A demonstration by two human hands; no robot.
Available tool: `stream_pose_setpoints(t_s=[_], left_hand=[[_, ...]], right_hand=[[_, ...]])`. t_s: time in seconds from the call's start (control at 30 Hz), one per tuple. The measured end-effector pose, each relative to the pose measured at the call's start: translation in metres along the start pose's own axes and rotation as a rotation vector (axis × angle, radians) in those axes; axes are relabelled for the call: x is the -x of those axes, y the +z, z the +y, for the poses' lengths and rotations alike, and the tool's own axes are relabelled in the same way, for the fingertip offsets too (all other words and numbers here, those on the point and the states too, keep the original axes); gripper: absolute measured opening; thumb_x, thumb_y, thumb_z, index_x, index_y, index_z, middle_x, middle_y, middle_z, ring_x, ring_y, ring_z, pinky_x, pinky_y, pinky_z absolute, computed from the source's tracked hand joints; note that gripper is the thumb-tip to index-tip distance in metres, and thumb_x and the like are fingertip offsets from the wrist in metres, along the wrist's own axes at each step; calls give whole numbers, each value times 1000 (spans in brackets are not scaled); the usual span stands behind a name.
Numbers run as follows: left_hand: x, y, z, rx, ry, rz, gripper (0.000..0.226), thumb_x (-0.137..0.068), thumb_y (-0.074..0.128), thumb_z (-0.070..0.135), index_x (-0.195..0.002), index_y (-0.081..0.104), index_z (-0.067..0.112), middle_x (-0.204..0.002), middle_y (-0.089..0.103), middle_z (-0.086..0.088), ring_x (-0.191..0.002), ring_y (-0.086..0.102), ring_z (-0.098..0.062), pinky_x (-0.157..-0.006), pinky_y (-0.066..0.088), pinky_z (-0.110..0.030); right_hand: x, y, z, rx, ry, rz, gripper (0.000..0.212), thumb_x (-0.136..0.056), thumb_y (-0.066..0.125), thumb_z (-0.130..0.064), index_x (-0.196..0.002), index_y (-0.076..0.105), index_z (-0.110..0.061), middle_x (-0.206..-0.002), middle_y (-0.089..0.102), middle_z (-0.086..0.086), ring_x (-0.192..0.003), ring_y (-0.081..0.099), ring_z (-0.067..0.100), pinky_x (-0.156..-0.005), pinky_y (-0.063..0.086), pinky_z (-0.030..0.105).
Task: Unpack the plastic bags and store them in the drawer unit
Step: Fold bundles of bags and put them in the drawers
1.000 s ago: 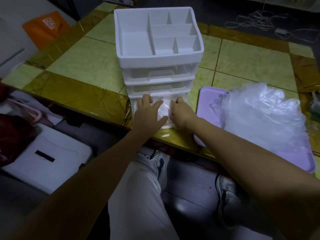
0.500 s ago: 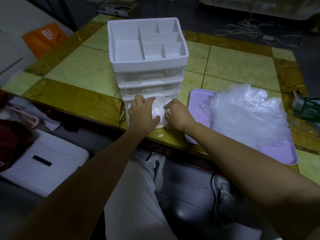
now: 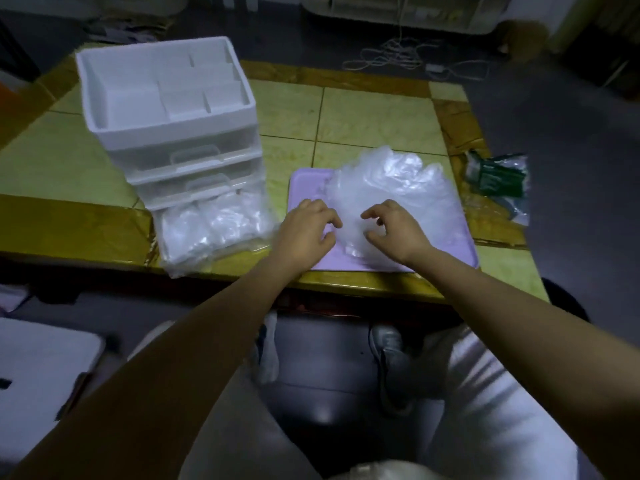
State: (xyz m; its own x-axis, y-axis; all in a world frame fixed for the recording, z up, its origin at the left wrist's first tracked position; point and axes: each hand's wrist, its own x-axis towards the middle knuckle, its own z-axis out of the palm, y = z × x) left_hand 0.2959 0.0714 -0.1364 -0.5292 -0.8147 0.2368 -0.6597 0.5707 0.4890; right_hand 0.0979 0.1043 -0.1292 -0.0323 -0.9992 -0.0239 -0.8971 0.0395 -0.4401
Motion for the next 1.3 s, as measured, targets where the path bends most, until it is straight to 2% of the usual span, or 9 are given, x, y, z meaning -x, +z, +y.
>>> stream_pose_setpoints(t_s=[0.2,0.37,0.6,0.77,0.97,1.03,1.13,1.23,1.3], left_hand=[[-33,36,17,-70,100,-166,40,-75,69,19,-115,63,18,-122,61,-3,-128,41,-25,-103,35,-36],[-52,52,10,-84,36,-334,49,-74,76,26,-119,61,18,-119,60,-7,-117,49,-27,-100,36,-36],[-55,56,-8,343,-153,-324,26,-79,74,18,-104,71,13,-106,69,2,-105,63,-18,-92,43,-19],[-55,54,-2,406,-210,-336,40,-75,71,42,-108,69,18,-109,68,8,-105,60,-10,-95,44,-26],[-60,53,-1,243,-136,-174,12,-84,69,26,-78,65,17,-75,65,2,-78,60,-19,-66,39,-29],[-62,51,2,243,-147,-116,25,-88,65,22,-66,54,23,-61,53,9,-68,53,-16,-59,32,-28],[-67,47,8,265,-185,-126,24,-82,59,33,-68,58,12,-63,54,7,-68,52,-15,-61,34,-28],[-66,48,10,268,-246,-155,32,-80,57,37,-90,63,7,-77,62,-4,-75,57,-23,-67,38,-30],[-61,50,12,136,-161,-89,42,-82,65,36,-116,57,14,-100,62,-7,-92,58,-24,-78,40,-33]], right_hand=[[13,1,55,98,45,-165,68,-78,73,-39,-136,46,-17,-148,36,10,-135,34,28,-111,31,37],[8,6,68,50,21,-202,53,-78,70,-26,-128,54,-17,-130,51,8,-122,45,28,-104,38,37],[3,1,73,-24,-10,-152,31,-89,58,-24,-118,63,-13,-122,59,11,-115,52,27,-100,41,36],[-1,-1,70,-136,71,-110,34,-94,47,-21,-74,56,5,-84,60,22,-82,56,35,-77,47,47],[-7,-8,67,-177,120,-42,39,-100,43,-24,-62,45,-14,-70,50,3,-76,50,26,-73,40,39],[-6,-9,69,-254,134,-17,35,-98,45,-36,-66,49,-22,-73,53,-3,-79,53,23,-80,41,40],[-2,-14,71,-328,163,-24,38,-88,57,-51,-106,62,-17,-103,61,-4,-97,52,16,-92,38,35],[-4,-17,73,-337,192,-22,24,-90,61,-30,-101,63,-9,-100,63,9,-97,56,26,-85,42,34],[-8,-16,74,-365,257,-22,33,-90,61,-23,-113,61,2,-113,63,19,-107,56,34,-92,44,39]])
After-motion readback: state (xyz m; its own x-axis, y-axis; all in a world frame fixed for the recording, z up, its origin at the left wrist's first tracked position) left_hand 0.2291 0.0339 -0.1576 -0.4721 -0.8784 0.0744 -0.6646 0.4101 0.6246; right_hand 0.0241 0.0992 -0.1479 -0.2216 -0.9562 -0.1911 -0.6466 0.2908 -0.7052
